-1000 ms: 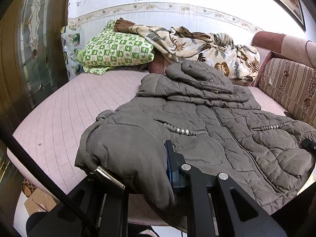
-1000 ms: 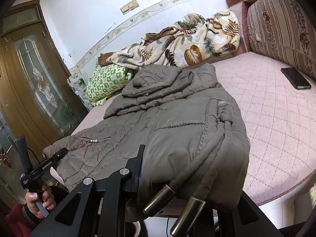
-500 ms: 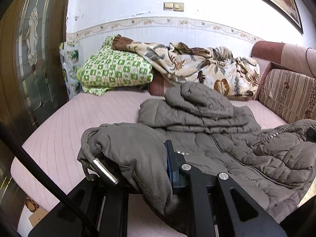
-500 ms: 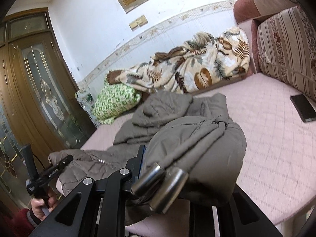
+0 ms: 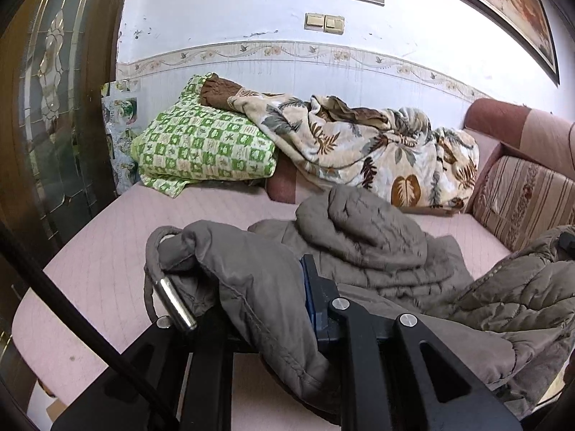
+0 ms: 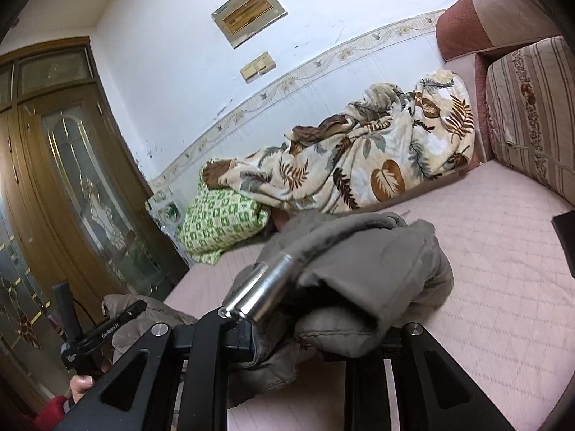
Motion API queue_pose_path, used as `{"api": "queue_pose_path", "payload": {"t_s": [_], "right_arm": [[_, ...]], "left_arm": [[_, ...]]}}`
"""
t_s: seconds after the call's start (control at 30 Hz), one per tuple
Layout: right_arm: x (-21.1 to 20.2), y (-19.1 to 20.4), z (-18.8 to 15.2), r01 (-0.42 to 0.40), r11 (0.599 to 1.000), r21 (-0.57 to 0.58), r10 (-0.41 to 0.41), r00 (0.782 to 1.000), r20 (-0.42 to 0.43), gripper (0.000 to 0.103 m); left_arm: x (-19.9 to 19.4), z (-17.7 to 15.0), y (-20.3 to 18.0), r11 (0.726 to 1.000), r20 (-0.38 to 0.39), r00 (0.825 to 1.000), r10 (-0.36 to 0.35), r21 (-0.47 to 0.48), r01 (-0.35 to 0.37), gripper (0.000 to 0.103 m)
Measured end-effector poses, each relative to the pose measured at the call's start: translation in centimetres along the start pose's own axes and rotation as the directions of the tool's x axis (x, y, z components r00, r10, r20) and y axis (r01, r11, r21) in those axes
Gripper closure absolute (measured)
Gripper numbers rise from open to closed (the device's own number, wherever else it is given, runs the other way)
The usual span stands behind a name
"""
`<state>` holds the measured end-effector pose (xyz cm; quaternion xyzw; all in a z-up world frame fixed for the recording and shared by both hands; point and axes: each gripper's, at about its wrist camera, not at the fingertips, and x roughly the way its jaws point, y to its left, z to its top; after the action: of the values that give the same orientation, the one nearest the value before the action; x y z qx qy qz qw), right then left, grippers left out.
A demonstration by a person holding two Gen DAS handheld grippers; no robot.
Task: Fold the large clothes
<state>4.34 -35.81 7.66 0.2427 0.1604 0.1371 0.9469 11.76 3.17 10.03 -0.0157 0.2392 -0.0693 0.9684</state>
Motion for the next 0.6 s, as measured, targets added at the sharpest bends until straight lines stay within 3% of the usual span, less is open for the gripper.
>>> {"api": "queue_pose_path", "payload": {"t_s": [0.23, 0.37, 0.47, 0.6], "right_arm": [[4.6, -1.3, 4.8, -0.007, 0.998, 0.065, 0.006, 1.000, 0.014, 0.078], [8.3, -2.5, 7.4, 0.002, 0.994, 0.106, -0.003, 1.000, 0.007, 0.078], [11.7, -3.5, 9.1, 0.026, 0.993, 0.115, -0.025, 1.000, -0.009, 0.078], [16.6, -5.4, 10.6, 0.061, 0.988, 0.143, -0.055, 0.997, -0.047, 0.078]], "left_arm": [[5.3, 5.4, -0.7, 1.000, -0.018, 1.000, -0.025, -0.008, 0.025, 0.083], [10.2, 8.5, -1.4, 0.997, -0.069, 0.995, -0.075, -0.018, 0.074, 0.077], [14.6, 10.5, -1.5, 0.991, -0.138, 0.981, -0.136, -0.040, 0.132, 0.068], [20.0, 12.2, 0.3, 0.966, -0.217, 0.948, -0.234, -0.165, 0.201, 0.051]]}}
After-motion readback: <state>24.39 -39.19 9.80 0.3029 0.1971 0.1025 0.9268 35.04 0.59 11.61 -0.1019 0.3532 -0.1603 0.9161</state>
